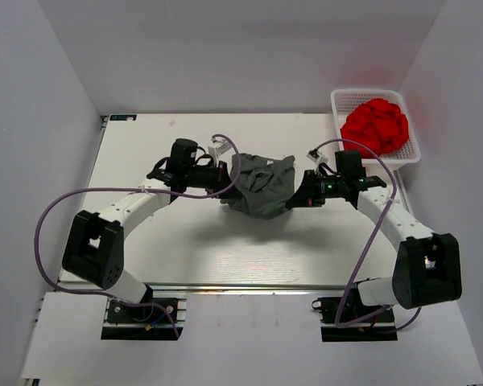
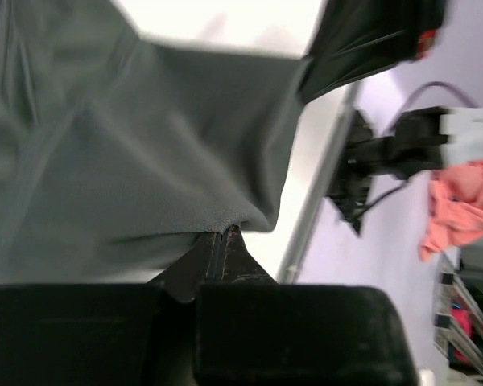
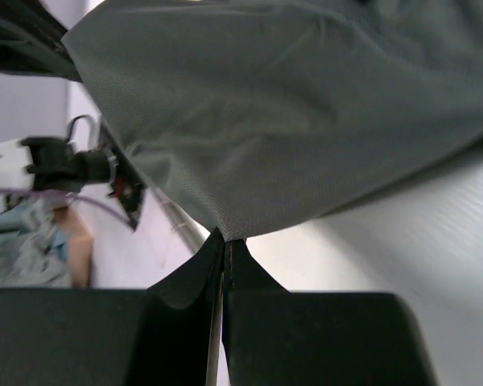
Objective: Fold and stack the t-shirts
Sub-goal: Fold the long partially folded tshirt into a neat square
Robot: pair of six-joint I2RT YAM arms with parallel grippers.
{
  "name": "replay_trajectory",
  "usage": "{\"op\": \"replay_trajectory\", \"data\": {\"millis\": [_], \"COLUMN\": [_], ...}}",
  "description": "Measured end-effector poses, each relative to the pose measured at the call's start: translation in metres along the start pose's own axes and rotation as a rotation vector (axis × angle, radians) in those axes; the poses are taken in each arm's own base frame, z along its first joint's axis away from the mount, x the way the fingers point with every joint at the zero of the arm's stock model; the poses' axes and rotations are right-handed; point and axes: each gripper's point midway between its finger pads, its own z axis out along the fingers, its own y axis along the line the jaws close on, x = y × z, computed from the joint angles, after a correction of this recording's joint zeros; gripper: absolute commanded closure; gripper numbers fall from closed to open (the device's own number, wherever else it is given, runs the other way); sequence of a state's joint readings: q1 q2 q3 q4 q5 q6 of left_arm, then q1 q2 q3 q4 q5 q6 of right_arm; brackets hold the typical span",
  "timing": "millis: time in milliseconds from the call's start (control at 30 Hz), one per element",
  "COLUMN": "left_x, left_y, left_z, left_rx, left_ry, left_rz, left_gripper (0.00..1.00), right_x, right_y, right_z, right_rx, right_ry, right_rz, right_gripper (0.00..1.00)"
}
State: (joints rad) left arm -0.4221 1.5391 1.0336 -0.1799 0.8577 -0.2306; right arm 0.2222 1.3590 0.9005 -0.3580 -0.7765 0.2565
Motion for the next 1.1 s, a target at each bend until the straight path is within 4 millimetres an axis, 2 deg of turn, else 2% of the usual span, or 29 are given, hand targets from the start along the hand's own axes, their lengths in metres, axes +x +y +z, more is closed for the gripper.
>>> {"op": "replay_trajectory", "data": {"millis": [167, 333, 433, 600, 733, 833, 967, 1100], "left_x": [-0.014, -0.033, -0.046, -0.064, -0.071, -0.084, -0.111, -0.121], "left_y": [-0.021, -0.014, 0.003, 0.044, 0.084, 0.107, 0.125, 0.137], "left_z": [-0.003, 0.008, 0.02, 0.036, 0.033, 0.028, 0.03, 0.035], "left_rx": [0.105, 0.169, 0.195, 0.222, 0.195, 0.174, 0.168, 0.159], "left_ry": [-0.029, -0.038, -0.038, -0.051, -0.079, -0.106, -0.143, -0.155], "left_rz": [-0.001, -0.021, -0.041, -0.103, -0.179, -0.197, -0.157, -0.142], "left_gripper": [1.0, 1.0, 1.0, 1.0, 1.0, 1.0, 1.0, 1.0], "right_x": [-0.007, -0.028, -0.04, -0.064, -0.085, -0.102, -0.135, -0.161], "right_y": [0.016, 0.014, 0.002, -0.021, -0.04, -0.052, -0.067, -0.089], "right_z": [-0.007, -0.013, -0.014, -0.014, -0.008, -0.005, 0.005, 0.017], "right_rx": [-0.089, -0.118, -0.111, -0.101, -0.088, -0.07, -0.044, -0.015], "right_ry": [0.007, -0.036, -0.069, -0.117, -0.143, -0.16, -0.184, -0.192], "right_rz": [0.005, 0.023, 0.055, 0.11, 0.139, 0.136, 0.092, 0.071], "right_gripper": [1.0, 1.0, 1.0, 1.0, 1.0, 1.0, 1.0, 1.0]}}
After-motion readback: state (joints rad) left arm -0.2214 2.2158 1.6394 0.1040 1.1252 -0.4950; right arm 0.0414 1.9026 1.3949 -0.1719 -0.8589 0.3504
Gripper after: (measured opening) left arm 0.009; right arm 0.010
